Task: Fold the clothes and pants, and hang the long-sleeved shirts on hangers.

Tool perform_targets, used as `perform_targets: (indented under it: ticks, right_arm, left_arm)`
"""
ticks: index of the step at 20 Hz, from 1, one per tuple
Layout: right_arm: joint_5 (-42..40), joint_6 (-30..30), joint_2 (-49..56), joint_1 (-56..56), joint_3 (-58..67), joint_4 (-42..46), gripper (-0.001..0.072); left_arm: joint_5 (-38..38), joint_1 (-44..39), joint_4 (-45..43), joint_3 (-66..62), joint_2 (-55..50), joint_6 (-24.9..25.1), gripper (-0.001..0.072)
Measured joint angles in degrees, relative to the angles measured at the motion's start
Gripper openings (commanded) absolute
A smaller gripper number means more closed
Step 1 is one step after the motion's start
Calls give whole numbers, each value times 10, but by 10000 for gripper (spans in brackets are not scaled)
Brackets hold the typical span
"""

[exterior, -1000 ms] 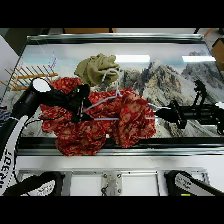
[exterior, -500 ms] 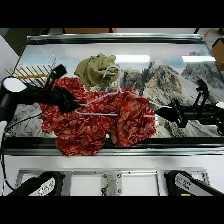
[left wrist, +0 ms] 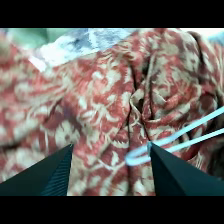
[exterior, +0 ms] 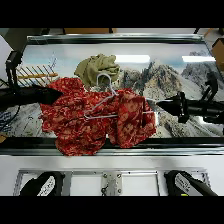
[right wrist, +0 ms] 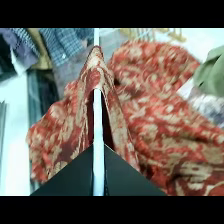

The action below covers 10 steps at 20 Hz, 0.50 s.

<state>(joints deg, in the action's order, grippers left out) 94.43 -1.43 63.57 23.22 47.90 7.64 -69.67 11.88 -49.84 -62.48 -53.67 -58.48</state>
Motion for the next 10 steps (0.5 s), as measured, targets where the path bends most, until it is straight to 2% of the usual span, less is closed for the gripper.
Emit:
perform_targets:
  ticks: [4, 6, 9, 10]
  right_arm:
    - [-20, 13, -15, 0, 0, -54, 6]
    - [-27, 22, -19, 0, 0, -71, 7]
    - [-31, 30, -21, -1, 0, -89, 6]
    - [-40, 37, -22, -1, 0, -97, 6]
  left_arm:
    - [41, -9, -10, 100, 41, -96, 491]
    - [67, -35, -10, 156, 62, -121, 685]
    - [122, -103, -10, 228, 86, -176, 698]
    - [170, -162, -10, 266, 91, -232, 698]
